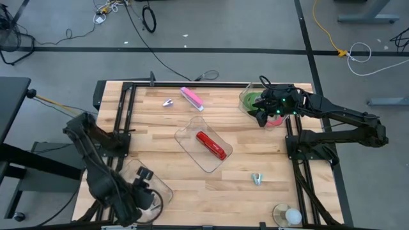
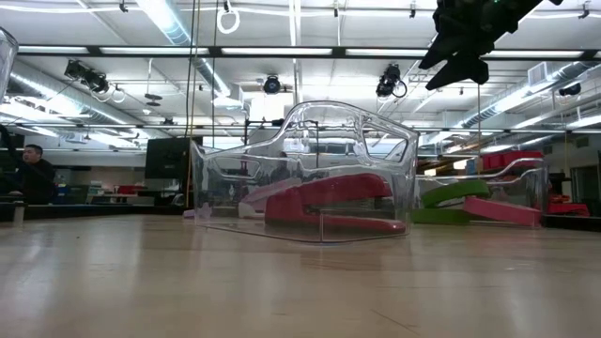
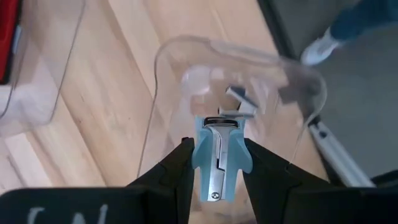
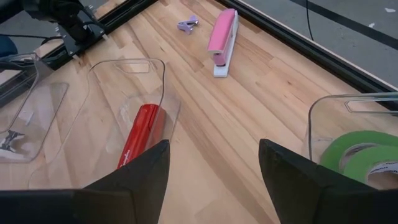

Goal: Pick and place Stapler, Stapler remover, tape
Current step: Put the top blue staple remover into the bottom transparent bin

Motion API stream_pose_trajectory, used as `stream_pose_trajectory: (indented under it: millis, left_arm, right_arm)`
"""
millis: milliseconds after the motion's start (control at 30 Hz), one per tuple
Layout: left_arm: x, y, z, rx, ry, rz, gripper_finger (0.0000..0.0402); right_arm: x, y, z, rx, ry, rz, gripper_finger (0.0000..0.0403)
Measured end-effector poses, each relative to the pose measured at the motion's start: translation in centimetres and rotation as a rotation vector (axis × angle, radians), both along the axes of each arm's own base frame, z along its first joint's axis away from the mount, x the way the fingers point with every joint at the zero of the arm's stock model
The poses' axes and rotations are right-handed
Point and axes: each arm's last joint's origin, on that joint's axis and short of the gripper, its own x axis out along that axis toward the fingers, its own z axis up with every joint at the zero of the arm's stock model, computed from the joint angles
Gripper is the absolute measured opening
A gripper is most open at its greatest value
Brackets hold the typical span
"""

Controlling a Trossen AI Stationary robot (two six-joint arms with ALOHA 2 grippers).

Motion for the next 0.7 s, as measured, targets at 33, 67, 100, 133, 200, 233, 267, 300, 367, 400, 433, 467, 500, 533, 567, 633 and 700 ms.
stream_pose_trajectory:
  millis: [33, 67, 100, 133, 200, 233, 267, 300, 367, 400, 433, 467, 500, 533, 567, 633, 700]
  left_arm:
    - [0.0, -0.1, -0.2, 0.014, 0.011, -0.003, 0.0126]
    - [0.0, -0.2, -0.4, 0.027, 0.019, -0.005, 0.0126]
    - [-0.1, -0.3, -0.6, 0.035, 0.024, -0.01, 0.0126]
    - [-0.2, -0.6, -0.7, 0.039, 0.023, -0.016, 0.0126]
    - [-0.2, -0.8, -0.9, 0.045, 0.024, -0.023, 0.0126]
    - [-0.2, -0.9, -1.0, 0.049, 0.025, -0.029, 0.0126]
    - [-0.1, -0.9, -1.1, 0.053, 0.027, -0.04, 0.0126]
    - [-0.1, -1.0, -1.2, 0.062, 0.026, -0.051, 0.0126]
    - [0.0, -1.0, -1.2, 0.073, 0.02, -0.06, 0.0126]
    - [0.0, -1.0, -1.4, 0.074, 0.016, -0.06, 0.0126]
    - [-0.1, -0.9, -1.7, 0.077, 0.019, -0.06, 0.0126]
    - [-0.1, -0.8, -2.1, 0.09, 0.028, -0.06, 0.0126]
    - [-0.2, -0.7, -2.7, 0.104, 0.041, -0.061, 0.0126]
    - [-0.4, -0.6, -3.2, 0.112, 0.056, -0.062, 0.0126]
    - [-0.6, -0.4, -3.7, 0.112, 0.069, -0.066, 0.0126]
    - [-1.0, -0.1, -4.4, 0.101, 0.073, -0.074, 0.0126]
    - [-1.3, 0.1, -5.4, 0.091, 0.073, -0.077, 0.0126]
  right_arm:
    - [0.0, 0.0, 0.0, 0.0, 0.0, 0.0, 0.0245]
    - [0.0, 0.0, 0.0, 0.0, 0.0, 0.0, 0.0245]
    - [0.0, 0.0, 0.0, 0.0, 0.0, 0.0, 0.0245]
    - [0.0, 0.0, 0.0, 0.0, 0.0, 0.0, 0.0245]
    - [0.0, 0.0, 0.0, 0.0, 0.0, 0.0, 0.0245]
    - [0.0, 0.0, 0.0, 0.0, 0.0, 0.0, 0.0245]
    - [0.0, 0.0, 0.0, 0.0, 0.0, 0.0, 0.0245]
    - [0.0, 0.0, 0.0, 0.0, 0.0, 0.0, 0.0245]
    - [0.0, 0.0, 0.0, 0.0, 0.0, 0.001, 0.0245]
    - [0.0, 0.0, 0.0, 0.001, 0.0, 0.001, 0.0245]
    - [0.0, 0.0, 0.0, 0.001, 0.0, 0.002, 0.0245]
    - [0.0, 0.0, 0.0, 0.001, -0.001, 0.002, 0.0245]
    - [0.0, 0.0, 0.0, 0.001, 0.0, 0.002, 0.0245]
    - [0.0, 0.0, 0.0, 0.004, -0.002, 0.001, 0.0245]
    - [0.0, 0.0, 0.0, 0.009, -0.003, 0.004, 0.0245]
    - [0.0, 0.1, 0.0, 0.019, -0.007, 0.014, 0.0245]
    - [0.0, 0.1, 0.0, 0.02, -0.007, 0.016, 0.0245]
